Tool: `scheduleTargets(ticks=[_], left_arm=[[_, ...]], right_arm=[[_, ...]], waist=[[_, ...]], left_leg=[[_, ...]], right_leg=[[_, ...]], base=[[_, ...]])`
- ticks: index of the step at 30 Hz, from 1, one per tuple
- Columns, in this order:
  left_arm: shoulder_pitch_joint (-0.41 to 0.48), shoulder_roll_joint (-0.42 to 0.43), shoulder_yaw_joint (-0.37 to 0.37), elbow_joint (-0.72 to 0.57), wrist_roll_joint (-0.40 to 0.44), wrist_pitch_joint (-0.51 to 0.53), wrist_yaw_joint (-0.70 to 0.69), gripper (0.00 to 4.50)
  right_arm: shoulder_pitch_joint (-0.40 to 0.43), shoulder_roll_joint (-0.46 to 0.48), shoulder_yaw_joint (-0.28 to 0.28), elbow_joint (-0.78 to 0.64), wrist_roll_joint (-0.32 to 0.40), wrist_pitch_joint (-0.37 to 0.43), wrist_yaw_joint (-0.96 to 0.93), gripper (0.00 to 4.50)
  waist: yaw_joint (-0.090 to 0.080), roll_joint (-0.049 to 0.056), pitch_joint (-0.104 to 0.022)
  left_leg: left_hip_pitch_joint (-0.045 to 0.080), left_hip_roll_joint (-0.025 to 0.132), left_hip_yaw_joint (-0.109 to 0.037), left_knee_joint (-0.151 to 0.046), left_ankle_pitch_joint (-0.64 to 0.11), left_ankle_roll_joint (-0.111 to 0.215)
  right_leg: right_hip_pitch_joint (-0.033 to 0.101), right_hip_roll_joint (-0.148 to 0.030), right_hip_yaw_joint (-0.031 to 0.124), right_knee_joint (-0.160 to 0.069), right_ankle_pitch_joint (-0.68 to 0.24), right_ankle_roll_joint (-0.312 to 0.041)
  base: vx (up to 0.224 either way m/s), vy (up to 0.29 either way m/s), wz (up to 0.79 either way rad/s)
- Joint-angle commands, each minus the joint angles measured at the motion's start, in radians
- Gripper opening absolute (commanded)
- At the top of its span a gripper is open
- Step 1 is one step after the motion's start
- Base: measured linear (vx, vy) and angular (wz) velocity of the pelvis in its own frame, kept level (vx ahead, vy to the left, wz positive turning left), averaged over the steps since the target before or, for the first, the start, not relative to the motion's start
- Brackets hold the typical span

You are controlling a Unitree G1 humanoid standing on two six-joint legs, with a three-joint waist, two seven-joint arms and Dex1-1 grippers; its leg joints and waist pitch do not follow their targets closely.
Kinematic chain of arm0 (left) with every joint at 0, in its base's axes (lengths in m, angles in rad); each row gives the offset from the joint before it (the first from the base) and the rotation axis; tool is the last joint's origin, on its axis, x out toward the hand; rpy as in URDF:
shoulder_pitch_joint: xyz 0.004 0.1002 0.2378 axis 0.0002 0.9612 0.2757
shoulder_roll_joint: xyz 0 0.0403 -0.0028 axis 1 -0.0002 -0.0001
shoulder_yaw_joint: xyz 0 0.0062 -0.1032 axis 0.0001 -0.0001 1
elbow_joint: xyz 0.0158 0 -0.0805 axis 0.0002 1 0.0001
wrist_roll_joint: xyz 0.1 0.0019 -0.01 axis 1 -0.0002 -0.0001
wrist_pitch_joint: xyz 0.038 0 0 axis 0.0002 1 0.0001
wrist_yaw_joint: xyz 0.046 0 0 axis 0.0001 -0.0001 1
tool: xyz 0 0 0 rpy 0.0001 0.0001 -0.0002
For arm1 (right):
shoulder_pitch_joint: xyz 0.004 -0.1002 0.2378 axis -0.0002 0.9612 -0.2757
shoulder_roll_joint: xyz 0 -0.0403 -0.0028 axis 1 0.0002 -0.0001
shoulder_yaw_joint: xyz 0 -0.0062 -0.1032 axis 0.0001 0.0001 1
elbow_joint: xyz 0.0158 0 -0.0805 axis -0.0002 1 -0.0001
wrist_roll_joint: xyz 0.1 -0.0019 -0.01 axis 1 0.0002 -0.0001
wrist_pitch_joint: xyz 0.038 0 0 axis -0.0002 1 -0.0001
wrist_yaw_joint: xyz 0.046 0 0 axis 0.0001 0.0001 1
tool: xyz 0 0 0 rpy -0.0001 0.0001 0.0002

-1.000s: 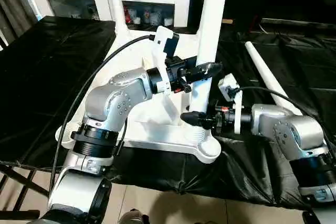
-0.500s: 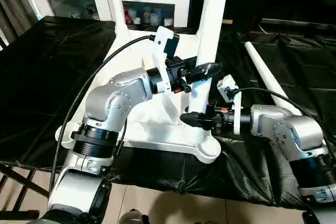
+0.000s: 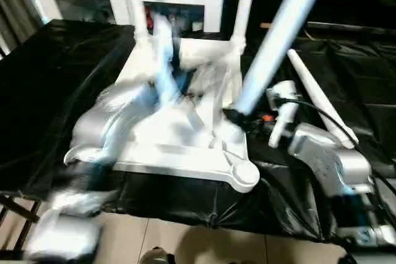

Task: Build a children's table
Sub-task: Pick table leg

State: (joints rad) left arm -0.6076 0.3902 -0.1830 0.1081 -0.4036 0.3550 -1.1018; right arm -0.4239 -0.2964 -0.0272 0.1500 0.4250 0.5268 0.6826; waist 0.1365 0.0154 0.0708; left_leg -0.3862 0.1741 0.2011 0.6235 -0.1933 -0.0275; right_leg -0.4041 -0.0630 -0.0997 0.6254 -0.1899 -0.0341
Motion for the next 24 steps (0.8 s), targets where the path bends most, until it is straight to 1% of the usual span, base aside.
scheduleTargets(ticks=[1, 2, 3, 5, 6, 7, 8, 9, 10, 11, 12, 14, 15, 17, 18, 20, 22, 23, 24], left_arm=[[0.017, 0.033, -0.085, 0.019, 0.087, -0.070, -0.071, 2.97], [0.036, 0.057, -0.120, 0.032, 0.115, -0.090, -0.097, 2.97], [0.046, 0.069, -0.139, 0.039, 0.129, -0.103, -0.112, 2.97], [0.065, 0.089, -0.185, 0.062, 0.168, -0.127, -0.137, 2.97], [0.069, 0.095, -0.211, 0.085, 0.198, -0.146, -0.135, 2.97], [0.070, 0.096, -0.230, 0.108, 0.223, -0.166, -0.136, 2.97], [0.068, 0.092, -0.241, 0.131, 0.239, -0.174, -0.132, 2.79], [0.067, 0.089, -0.245, 0.147, 0.249, -0.183, -0.128, 2.68], [0.061, 0.079, -0.259, 0.194, 0.273, -0.199, -0.123, 2.61], [0.058, 0.077, -0.265, 0.213, 0.282, -0.205, -0.123, 2.61], [0.053, 0.076, -0.276, 0.241, 0.301, -0.221, -0.123, 2.49], [0.052, 0.075, -0.280, 0.253, 0.308, -0.232, -0.127, 2.26], [0.052, 0.073, -0.278, 0.258, 0.306, -0.228, -0.127, 2.21], [0.048, 0.070, -0.280, 0.276, 0.316, -0.226, -0.118, 2.04], [0.048, 0.070, -0.280, 0.276, 0.316, -0.226, -0.117, 2.04], [0.045, 0.070, -0.276, 0.286, 0.326, -0.208, -0.098, 1.76], [0.043, 0.067, -0.272, 0.292, 0.329, -0.205, -0.092, 1.69], [0.041, 0.062, -0.265, 0.300, 0.335, -0.207, -0.086, 1.59], [0.040, 0.061, -0.263, 0.303, 0.338, -0.210, -0.087, 1.46]], right_arm=[[0.015, -0.014, -0.016, -0.055, -0.015, -0.013, -0.024, 1.91], [0.036, -0.024, -0.016, -0.085, -0.015, -0.005, -0.022, 1.91], [0.050, -0.029, -0.014, -0.104, -0.014, -0.005, -0.020, 1.91], [0.091, -0.045, -0.002, -0.162, -0.007, 0.007, -0.005, 1.91], [0.112, -0.055, 0.008, -0.191, -0.006, 0.015, 0.003, 1.91], [0.127, -0.063, 0.017, -0.211, -0.005, 0.018, 0.011, 1.91], [0.137, -0.069, 0.024, -0.224, -0.007, 0.019, 0.015, 1.91], [0.141, -0.070, 0.027, -0.229, -0.008, 0.019, 0.016, 1.91], [0.153, -0.073, 0.034, -0.242, -0.016, 0.018, 0.015, 1.91], [0.157, -0.074, 0.037, -0.247, -0.019, 0.017, 0.011, 1.91], [0.162, -0.074, 0.040, -0.254, -0.021, 0.018, 0.005, 1.91], [0.166, -0.075, 0.042, -0.258, -0.022, 0.019, 0.001, 1.91], [0.167, -0.075, 0.044, -0.259, -0.024, 0.019, -0.002, 1.91], [0.176, -0.077, 0.052, -0.267, -0.032, 0.022, -0.007, 1.91], [0.176, -0.077, 0.052, -0.267, -0.032, 0.022, -0.007, 1.91], [0.180, -0.079, 0.062, -0.266, -0.041, 0.020, -0.011, 1.91], [0.180, -0.080, 0.063, -0.265, -0.042, 0.020, -0.012, 1.91], [0.181, -0.083, 0.064, -0.268, -0.041, 0.023, -0.013, 1.91], [0.181, -0.083, 0.064, -0.269, -0.040, 0.025, -0.014, 1.91]], waist=[[-0.008, -0.002, -0.086], [-0.006, 0.002, -0.085], [-0.007, 0.003, -0.085], [-0.006, 0.003, -0.085], [-0.006, 0.005, -0.083], [-0.008, 0.003, -0.081], [-0.008, 0.002, -0.083], [-0.008, 0.005, -0.082], [-0.009, 0.004, -0.081], [-0.011, 0.004, -0.081], [-0.015, 0.004, -0.081], [-0.021, 0.004, -0.082], [-0.024, 0.004, -0.082], [-0.026, 0.005, -0.082], [-0.026, 0.005, -0.082], [-0.027, 0.005, -0.083], [-0.027, 0.006, -0.083], [-0.026, 0.002, -0.084], [-0.026, 0.004, -0.083]], left_leg=[[0.026, 0.067, -0.037, -0.072, -0.056, 0.013], [0.028, 0.067, -0.038, -0.074, -0.071, 0.010], [0.028, 0.068, -0.037, -0.075, -0.085, 0.001], [0.030, 0.070, -0.038, -0.077, -0.106, -0.006], [0.029, 0.069, -0.038, -0.078, -0.117, -0.007], [0.027, 0.067, -0.039, -0.079, -0.133, -0.007], [0.026, 0.067, -0.039, -0.078, -0.136, -0.009], [0.026, 0.067, -0.040, -0.078, -0.143, -0.010], [0.026, 0.066, -0.039, -0.078, -0.149, -0.009], [0.025, 0.065, -0.040, -0.079, -0.155, -0.012], [0.024, 0.064, -0.041, -0.079, -0.159, -0.011], [0.024, 0.066, -0.042, -0.078, -0.161, -0.011], [0.023, 0.066, -0.043, -0.078, -0.159, -0.009], [0.024, 0.066, -0.042, -0.077, -0.159, -0.004], [0.025, 0.066, -0.041, -0.076, -0.159, -0.004], [0.024, 0.067, -0.042, -0.076, -0.152, -0.001], [0.023, 0.067, -0.042, -0.076, -0.150, 0.001], [0.023, 0.067, -0.041, -0.075, -0.147, 0.003], [0.023, 0.068, -0.042, -0.076, -0.146, 0.003]], right_leg=[[0.050, -0.099, 0.072, -0.075, -0.204, -0.107], [0.049, -0.098, 0.073, -0.078, -0.210, -0.102], [0.050, -0.100, 0.073, -0.075, -0.205, -0.107], [0.051, -0.101, 0.074, -0.079, -0.215, -0.108], [0.051, -0.100, 0.075, -0.083, -0.217, -0.106], [0.054, -0.102, 0.074, -0.085, -0.232, -0.105], [0.056, -0.104, 0.074, -0.082, -0.236, -0.106], [0.054, -0.105, 0.074, -0.085, -0.252, -0.109], [0.054, -0.104, 0.074, -0.090, -0.263, -0.108], [0.055, -0.104, 0.073, -0.091, -0.276, -0.107], [0.056, -0.104, 0.073, -0.092, -0.284, -0.106], [0.056, -0.106, 0.073, -0.091, -0.285, -0.110], [0.057, -0.107, 0.072, -0.090, -0.282, -0.118], [0.055, -0.106, 0.072, -0.091, -0.279, -0.129], [0.054, -0.105, 0.073, -0.091, -0.276, -0.130], [0.055, -0.105, 0.072, -0.087, -0.254, -0.139], [0.056, -0.106, 0.072, -0.087, -0.249, -0.143], [0.056, -0.106, 0.073, -0.086, -0.241, -0.146], [0.056, -0.107, 0.073, -0.085, -0.240, -0.148]], base=[[0.000, 0.000, 0.00], [0.000, 0.000, 0.00], [0.000, 0.000, 0.00], [0.000, 0.000, 0.00], [0.000, 0.000, 0.00], [0.000, 0.000, 0.00], [0.000, 0.000, 0.00], [0.000, 0.000, 0.00], [0.000, 0.000, 0.00], [0.000, 0.000, 0.00], [0.000, 0.000, 0.00], [0.000, 0.000, 0.00], [0.000, 0.000, 0.00], [0.000, 0.000, 0.00], [0.000, 0.000, 0.00], [0.000, 0.000, 0.00], [0.000, 0.000, 0.00], [0.000, 0.000, 0.00], [0.000, 0.000, 0.00]])
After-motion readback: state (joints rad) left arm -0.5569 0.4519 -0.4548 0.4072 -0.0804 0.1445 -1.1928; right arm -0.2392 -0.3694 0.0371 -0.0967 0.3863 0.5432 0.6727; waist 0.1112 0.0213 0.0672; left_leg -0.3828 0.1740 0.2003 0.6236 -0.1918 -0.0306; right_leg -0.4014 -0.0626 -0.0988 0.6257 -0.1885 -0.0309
